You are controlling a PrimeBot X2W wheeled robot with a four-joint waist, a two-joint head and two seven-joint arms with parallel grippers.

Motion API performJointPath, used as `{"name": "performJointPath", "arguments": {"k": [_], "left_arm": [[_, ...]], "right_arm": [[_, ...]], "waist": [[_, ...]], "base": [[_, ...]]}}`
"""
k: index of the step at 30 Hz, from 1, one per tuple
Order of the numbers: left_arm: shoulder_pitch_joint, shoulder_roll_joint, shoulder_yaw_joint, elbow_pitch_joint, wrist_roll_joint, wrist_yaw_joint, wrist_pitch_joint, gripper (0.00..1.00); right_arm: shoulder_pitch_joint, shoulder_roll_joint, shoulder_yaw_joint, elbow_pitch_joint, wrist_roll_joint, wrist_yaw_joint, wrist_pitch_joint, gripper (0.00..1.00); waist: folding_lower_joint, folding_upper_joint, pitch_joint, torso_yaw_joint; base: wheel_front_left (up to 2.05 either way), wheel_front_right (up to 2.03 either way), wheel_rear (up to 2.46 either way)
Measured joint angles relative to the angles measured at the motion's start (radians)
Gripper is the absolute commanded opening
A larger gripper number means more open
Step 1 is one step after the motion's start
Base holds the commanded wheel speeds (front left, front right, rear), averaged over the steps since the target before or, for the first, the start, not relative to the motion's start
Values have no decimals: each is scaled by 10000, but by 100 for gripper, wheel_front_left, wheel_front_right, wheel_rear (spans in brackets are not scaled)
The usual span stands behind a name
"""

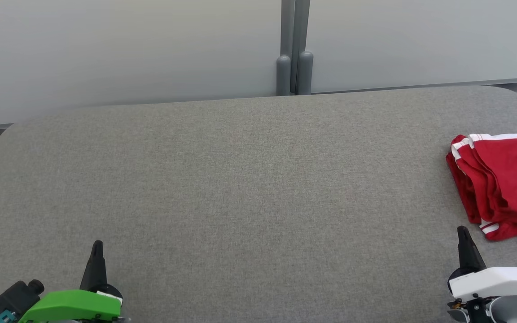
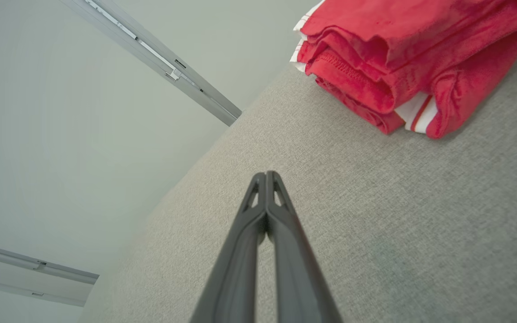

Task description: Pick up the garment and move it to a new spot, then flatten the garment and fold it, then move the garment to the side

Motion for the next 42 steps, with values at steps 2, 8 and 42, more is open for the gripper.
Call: {"name": "performJointPath", "arguments": {"k": [2, 8, 42], "left_arm": [[-34, -8, 27, -12, -207, 0, 79, 0], [-183, -25, 121, -56, -1037, -25, 267, 0], [-598, -159, 431, -290, -4069, -38, 1058, 0]], "right_arm": [[-12, -10, 21, -4, 270, -2, 71, 0], [-141, -27, 86, -13, 1248, -2, 267, 0], [-621, -88, 341, -73, 5041, -2, 1103, 0]], "waist": [[0, 0, 2, -3], [0, 0, 10, -12], [0, 0, 48, -57]], "base": [[0, 0, 0], [0, 0, 0], [0, 0, 0]]}}
